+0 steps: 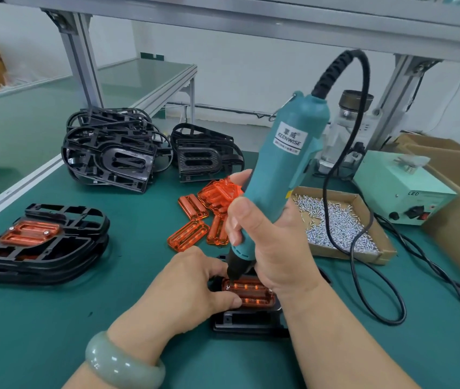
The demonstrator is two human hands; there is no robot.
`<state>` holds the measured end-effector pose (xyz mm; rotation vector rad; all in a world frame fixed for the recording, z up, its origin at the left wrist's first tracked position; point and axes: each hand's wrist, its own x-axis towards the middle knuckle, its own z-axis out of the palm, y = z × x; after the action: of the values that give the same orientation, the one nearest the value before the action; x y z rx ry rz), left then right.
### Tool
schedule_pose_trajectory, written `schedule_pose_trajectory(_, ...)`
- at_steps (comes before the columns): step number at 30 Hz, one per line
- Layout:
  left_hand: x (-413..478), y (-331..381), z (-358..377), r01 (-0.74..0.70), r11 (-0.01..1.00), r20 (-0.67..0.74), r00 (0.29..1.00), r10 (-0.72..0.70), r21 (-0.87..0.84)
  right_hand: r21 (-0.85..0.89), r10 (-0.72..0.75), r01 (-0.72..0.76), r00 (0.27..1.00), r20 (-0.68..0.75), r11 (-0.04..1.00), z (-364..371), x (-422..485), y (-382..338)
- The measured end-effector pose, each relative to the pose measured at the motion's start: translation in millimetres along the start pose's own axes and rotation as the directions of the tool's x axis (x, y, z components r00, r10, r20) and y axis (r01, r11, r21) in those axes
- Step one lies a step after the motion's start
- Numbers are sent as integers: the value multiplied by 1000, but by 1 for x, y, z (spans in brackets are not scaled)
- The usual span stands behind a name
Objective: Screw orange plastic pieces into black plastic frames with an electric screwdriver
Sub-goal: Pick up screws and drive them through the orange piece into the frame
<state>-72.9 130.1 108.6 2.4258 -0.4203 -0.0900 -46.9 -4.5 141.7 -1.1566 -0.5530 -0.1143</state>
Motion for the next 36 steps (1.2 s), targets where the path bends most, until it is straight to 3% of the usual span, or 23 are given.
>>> schedule_pose_trajectory(13,-2,0,4,97,995,-11,995,-97,-10,-41,-29,29,1000,-5,999,-4,-4,3)
schedule_pose_trajectory(36,0,4,1,96,994,19,995,-97,44,-22,-50,49,998,-34,999,-3,-5,3)
